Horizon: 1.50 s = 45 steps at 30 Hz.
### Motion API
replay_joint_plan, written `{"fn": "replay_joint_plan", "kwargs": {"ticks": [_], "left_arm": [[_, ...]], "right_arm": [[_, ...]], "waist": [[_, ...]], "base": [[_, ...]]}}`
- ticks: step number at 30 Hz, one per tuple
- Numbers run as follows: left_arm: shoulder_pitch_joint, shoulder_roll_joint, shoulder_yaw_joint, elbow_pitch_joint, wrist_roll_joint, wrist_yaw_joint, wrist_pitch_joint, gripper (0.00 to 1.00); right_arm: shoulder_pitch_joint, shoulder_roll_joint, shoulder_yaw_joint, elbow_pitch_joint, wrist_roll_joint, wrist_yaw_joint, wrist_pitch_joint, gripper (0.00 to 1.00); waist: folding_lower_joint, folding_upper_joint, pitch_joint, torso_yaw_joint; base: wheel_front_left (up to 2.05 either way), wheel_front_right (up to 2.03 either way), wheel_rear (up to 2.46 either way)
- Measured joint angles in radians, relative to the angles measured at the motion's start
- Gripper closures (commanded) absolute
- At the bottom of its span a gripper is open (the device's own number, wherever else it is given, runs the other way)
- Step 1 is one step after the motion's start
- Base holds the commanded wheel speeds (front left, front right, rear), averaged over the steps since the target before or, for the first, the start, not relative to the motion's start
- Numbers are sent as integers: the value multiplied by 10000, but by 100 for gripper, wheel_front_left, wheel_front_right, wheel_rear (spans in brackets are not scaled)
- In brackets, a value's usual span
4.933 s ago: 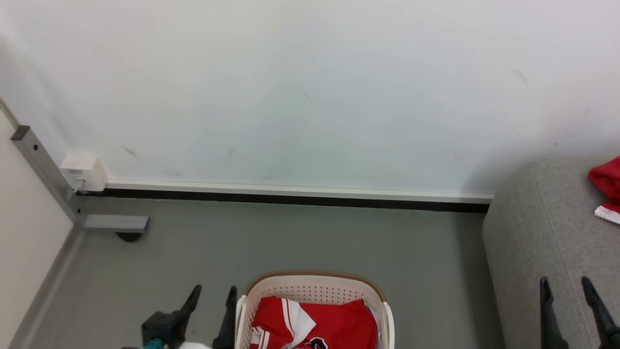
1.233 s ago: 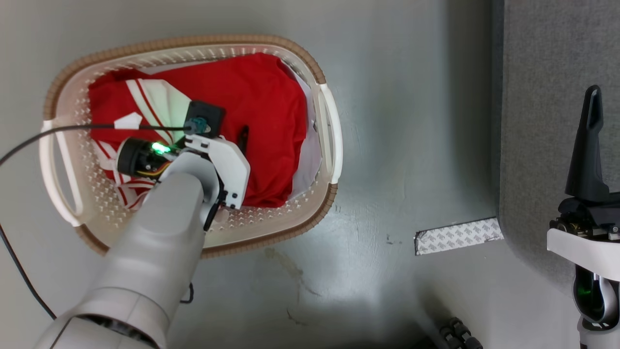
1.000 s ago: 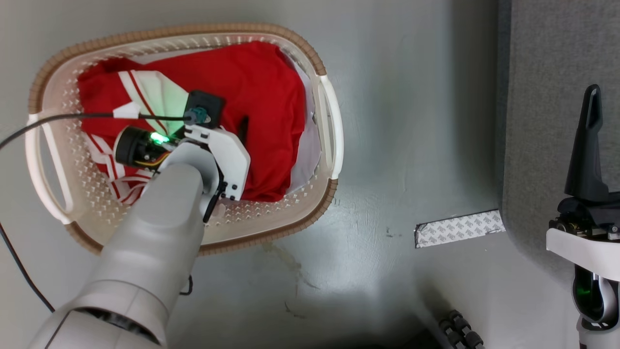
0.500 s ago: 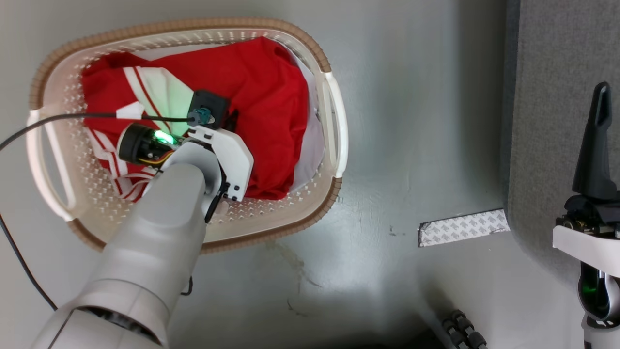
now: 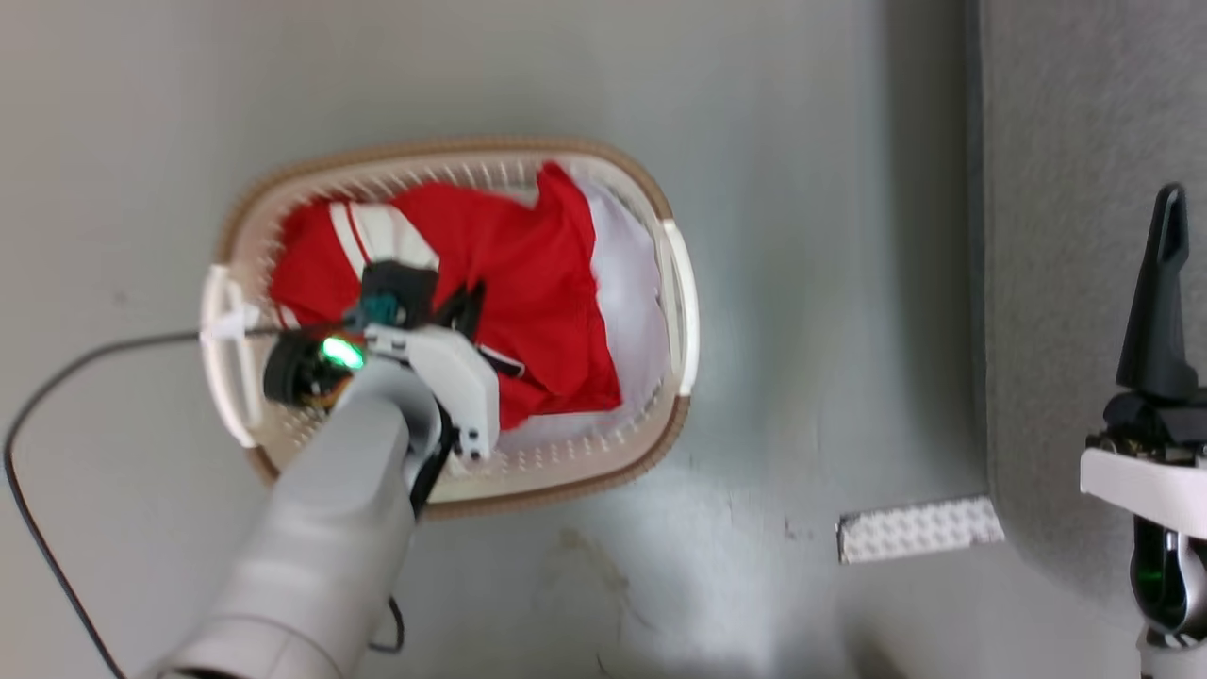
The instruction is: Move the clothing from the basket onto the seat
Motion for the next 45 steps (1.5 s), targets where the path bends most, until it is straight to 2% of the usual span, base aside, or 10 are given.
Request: {"fn": "replay_joint_plan", "kwargs": {"ticks": [12,22,33,45], "left_arm": [[2398,31,767,-2021,-792,-155,-69,100],[4451,171,1444,-4403,-1047,27,-73,100],[6324,144,1662,-7116,-1049,462,-71,100],[7821,550,1657,-8840,-1151,986,481,100]], "right_arm": [[1378,0,-324,807,-82,0,2,0],[2205,0,-339,1200,-98,0,0,0],[3170,4,-104,1687,-238,0,2,0],[4095,0,255,2052,-410,0,0,0]], "waist": [[-1,0,-2772,529],[-3,0,-4996,906],[-3,0,-7006,1153],[-2,0,-8698,1277]], "base": [[0,0,0],[0,0,0],[0,0,0],[0,0,0]]}}
